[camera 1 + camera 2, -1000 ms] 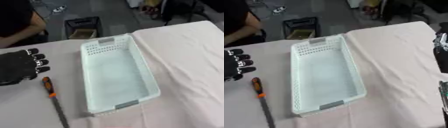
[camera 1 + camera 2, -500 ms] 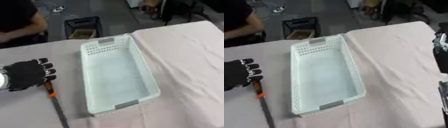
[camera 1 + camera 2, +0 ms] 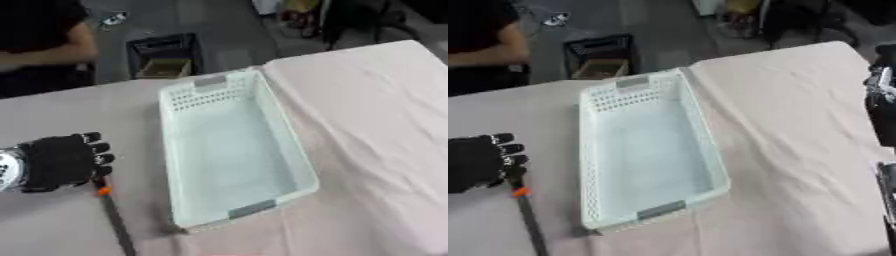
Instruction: Pick up objects on the table and place them in the box.
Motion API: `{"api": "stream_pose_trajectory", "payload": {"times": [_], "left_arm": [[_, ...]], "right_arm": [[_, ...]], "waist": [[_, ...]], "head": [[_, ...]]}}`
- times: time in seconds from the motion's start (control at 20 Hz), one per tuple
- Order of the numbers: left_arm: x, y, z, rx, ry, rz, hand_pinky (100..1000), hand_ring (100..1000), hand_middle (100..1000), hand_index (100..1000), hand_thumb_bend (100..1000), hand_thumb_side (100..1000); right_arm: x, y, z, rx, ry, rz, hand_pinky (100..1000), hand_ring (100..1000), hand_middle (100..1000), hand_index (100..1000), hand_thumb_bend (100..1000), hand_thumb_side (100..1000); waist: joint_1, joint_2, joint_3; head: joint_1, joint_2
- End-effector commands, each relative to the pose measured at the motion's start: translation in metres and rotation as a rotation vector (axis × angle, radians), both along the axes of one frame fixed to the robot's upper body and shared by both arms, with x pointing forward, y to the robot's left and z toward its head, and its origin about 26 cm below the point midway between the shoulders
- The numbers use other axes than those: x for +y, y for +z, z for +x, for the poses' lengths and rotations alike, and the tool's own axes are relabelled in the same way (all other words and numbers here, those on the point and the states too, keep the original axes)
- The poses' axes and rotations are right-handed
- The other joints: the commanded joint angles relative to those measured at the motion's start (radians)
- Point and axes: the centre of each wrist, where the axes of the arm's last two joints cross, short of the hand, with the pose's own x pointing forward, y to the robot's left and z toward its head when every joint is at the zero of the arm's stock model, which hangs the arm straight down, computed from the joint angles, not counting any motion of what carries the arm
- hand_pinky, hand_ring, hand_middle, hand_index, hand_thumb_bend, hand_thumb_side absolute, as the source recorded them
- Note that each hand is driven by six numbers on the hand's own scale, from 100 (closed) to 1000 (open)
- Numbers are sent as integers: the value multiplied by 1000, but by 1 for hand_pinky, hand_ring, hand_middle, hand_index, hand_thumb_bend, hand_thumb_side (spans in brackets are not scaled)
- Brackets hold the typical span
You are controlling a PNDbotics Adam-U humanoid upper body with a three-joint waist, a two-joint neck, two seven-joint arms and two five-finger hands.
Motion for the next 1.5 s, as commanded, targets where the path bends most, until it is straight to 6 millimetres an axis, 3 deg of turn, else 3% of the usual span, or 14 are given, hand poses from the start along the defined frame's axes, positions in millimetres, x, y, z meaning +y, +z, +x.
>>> {"api": "stream_pose_trajectory", "payload": {"times": [0.05, 0.4, 0.8, 1.2, 1.5], "left_arm": [[7, 8, 3, -1, 18, 27, 705, 771, 675, 776, 284, 205], [10, 9, 4, 51, 53, 12, 707, 770, 669, 765, 267, 213], [4, 9, 3, 74, 45, 13, 704, 762, 652, 750, 271, 216], [-4, 1, 2, 33, 17, 59, 692, 756, 640, 742, 352, 246], [3, -14, 5, 20, 30, 84, 691, 756, 642, 743, 420, 282]], "right_arm": [[-3, 8, 1, -15, 5, -27, 314, 413, 465, 692, 100, 646], [-3, 7, 1, -13, 7, -28, 314, 413, 465, 692, 100, 646], [-3, 8, 1, -14, 7, -27, 315, 413, 465, 692, 100, 646], [-3, 8, 1, -16, 7, -24, 315, 413, 465, 692, 100, 646], [-3, 8, 1, -17, 9, -23, 316, 413, 465, 692, 100, 646]], "waist": [[1, -14, -1], [5, -14, -3], [5, -14, -2], [2, -12, -1], [0, -11, 0]], "head": [[7, 2], [3, -2], [-22, -40], [-32, -56], [-36, -63]]}}
